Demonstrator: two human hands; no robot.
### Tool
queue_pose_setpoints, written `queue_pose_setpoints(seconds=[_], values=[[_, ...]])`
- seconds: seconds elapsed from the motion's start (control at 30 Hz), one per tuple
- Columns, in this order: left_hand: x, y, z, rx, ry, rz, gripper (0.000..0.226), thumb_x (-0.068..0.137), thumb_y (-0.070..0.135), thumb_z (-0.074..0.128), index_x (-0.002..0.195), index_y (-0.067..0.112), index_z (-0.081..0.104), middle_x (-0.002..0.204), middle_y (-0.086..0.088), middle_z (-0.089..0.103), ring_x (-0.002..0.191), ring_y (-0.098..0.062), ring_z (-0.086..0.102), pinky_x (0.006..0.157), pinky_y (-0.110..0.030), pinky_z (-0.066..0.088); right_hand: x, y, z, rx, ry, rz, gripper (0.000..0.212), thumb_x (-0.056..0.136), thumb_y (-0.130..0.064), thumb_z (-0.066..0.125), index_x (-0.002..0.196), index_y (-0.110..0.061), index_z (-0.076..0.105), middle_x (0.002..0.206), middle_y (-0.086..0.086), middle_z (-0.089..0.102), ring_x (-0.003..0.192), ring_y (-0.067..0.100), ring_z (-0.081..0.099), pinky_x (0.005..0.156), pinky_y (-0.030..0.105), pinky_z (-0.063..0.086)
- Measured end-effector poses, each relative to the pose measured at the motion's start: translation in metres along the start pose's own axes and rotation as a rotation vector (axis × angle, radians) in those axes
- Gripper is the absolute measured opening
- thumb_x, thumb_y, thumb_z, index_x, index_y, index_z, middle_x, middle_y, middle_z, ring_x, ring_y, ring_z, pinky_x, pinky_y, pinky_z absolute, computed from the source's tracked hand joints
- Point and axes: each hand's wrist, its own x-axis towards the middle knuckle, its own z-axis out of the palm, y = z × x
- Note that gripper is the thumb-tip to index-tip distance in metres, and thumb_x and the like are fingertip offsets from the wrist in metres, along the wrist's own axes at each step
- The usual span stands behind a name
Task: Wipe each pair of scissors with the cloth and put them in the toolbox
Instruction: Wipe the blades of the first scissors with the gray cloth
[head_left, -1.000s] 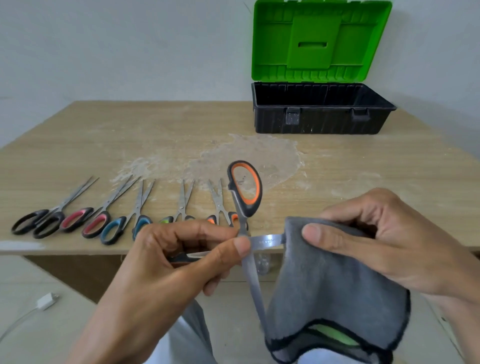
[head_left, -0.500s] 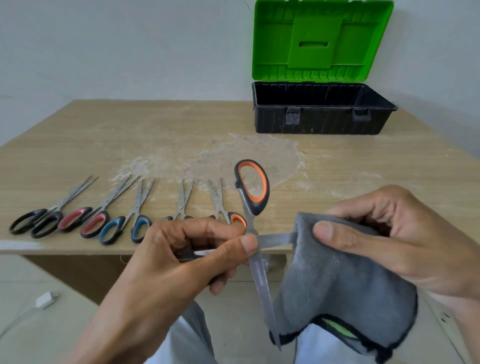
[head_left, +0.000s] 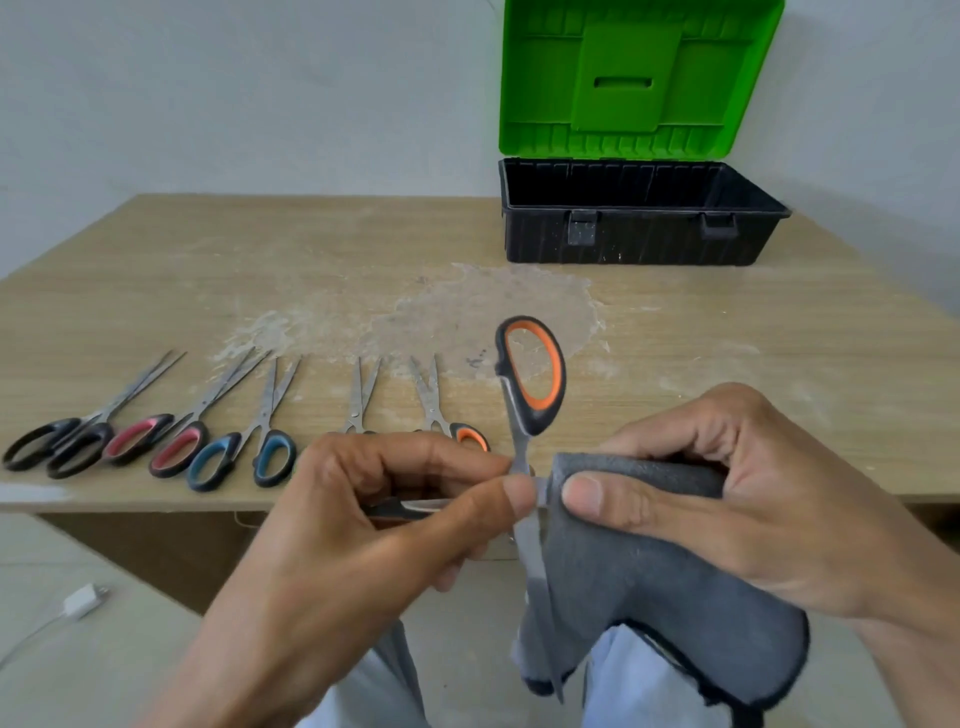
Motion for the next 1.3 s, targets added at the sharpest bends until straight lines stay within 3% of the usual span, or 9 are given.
queue_pose_setpoints(seconds=[0.07,0.13,0.3,0.47,0.6,0.7,0.87,1.13,1.3], values=[[0.002,-0.002,-0.003,-0.031,0.004,-0.019,0.018,0.063,0.027,0.081,0.069,0.009,0.079,0.052,-0.006,0.06,0.046,-0.015,0.047,0.046,-0.017,0.041,0.002,-0.002,-0.003,0.024,-0.03,0.035,0.026,0.089,-0.054,0.076,0.089,-0.03,0.087,0.069,0.01,0.077,0.055,0.031,0.063,0.051,0.031,0.042],[0.002,-0.005,-0.008,-0.057,-0.005,-0.033,0.02,0.065,0.025,0.084,0.069,0.007,0.078,0.052,-0.008,0.058,0.045,-0.016,0.045,0.046,-0.016,0.041,0.002,-0.001,-0.009,0.021,-0.035,0.07,0.036,0.087,-0.055,0.073,0.088,-0.022,0.087,0.069,0.026,0.07,0.052,0.037,0.056,0.049,0.042,0.038],[0.0,-0.013,-0.019,-0.09,-0.016,-0.03,0.034,0.062,0.034,0.084,0.075,0.003,0.078,0.053,-0.008,0.057,0.047,-0.017,0.046,0.047,-0.018,0.041,-0.005,0.004,-0.019,-0.006,-0.006,0.122,0.043,0.086,-0.058,0.073,0.084,-0.017,0.086,0.072,0.031,0.069,0.061,0.056,0.058,0.05,0.053,0.042],[0.001,-0.009,-0.012,-0.04,0.01,-0.021,0.022,0.067,0.023,0.089,0.068,0.005,0.076,0.049,-0.004,0.054,0.043,-0.015,0.042,0.054,-0.015,0.046,-0.004,0.007,-0.015,-0.027,0.049,0.107,0.048,0.082,-0.059,0.075,0.08,-0.012,0.085,0.072,0.037,0.064,0.057,0.053,0.054,0.049,0.049,0.039],[0.001,-0.007,-0.012,-0.028,0.002,-0.029,0.025,0.068,0.029,0.086,0.071,0.006,0.078,0.051,-0.006,0.057,0.044,-0.014,0.046,0.048,-0.019,0.043,-0.001,0.002,-0.01,-0.056,-0.019,0.064,0.044,0.088,-0.055,0.072,0.078,-0.014,0.083,0.059,0.023,0.059,0.049,0.037,0.047,0.047,0.034,0.032],[-0.001,-0.009,-0.015,-0.036,0.007,-0.021,0.034,0.06,0.035,0.086,0.074,0.004,0.078,0.051,-0.008,0.058,0.044,-0.014,0.047,0.045,-0.016,0.041,-0.002,0.004,-0.015,-0.017,-0.039,0.097,0.046,0.088,-0.053,0.073,0.078,-0.01,0.083,0.061,0.028,0.058,0.051,0.045,0.047,0.048,0.04,0.032],[-0.003,-0.002,-0.015,-0.058,0.052,-0.07,0.011,0.061,0.019,0.08,0.061,0.009,0.076,0.045,-0.007,0.053,0.037,-0.01,0.043,0.035,-0.01,0.033,-0.008,0.008,-0.021,-0.009,0.008,0.132,0.048,0.085,-0.055,0.076,0.083,-0.008,0.084,0.074,0.035,0.068,0.063,0.059,0.058,0.053,0.056,0.044],[-0.001,-0.01,-0.018,0.0,0.022,0.0,0.037,0.058,0.04,0.083,0.075,0.008,0.079,0.05,-0.004,0.058,0.042,-0.012,0.047,0.044,-0.014,0.041,-0.002,0.011,-0.011,-0.073,0.0,0.085,0.058,0.089,-0.057,0.069,0.076,-0.001,0.077,0.062,0.028,0.052,0.051,0.04,0.044,0.049,0.039,0.03],[-0.003,-0.007,-0.021,-0.094,0.073,-0.1,0.018,0.056,0.014,0.085,0.064,0.001,0.075,0.046,-0.008,0.052,0.039,-0.014,0.041,0.037,-0.012,0.034,-0.008,0.015,-0.018,-0.092,0.067,0.08,0.054,0.089,-0.059,0.069,0.086,-0.007,0.082,0.076,0.039,0.063,0.065,0.056,0.058,0.055,0.055,0.044]])
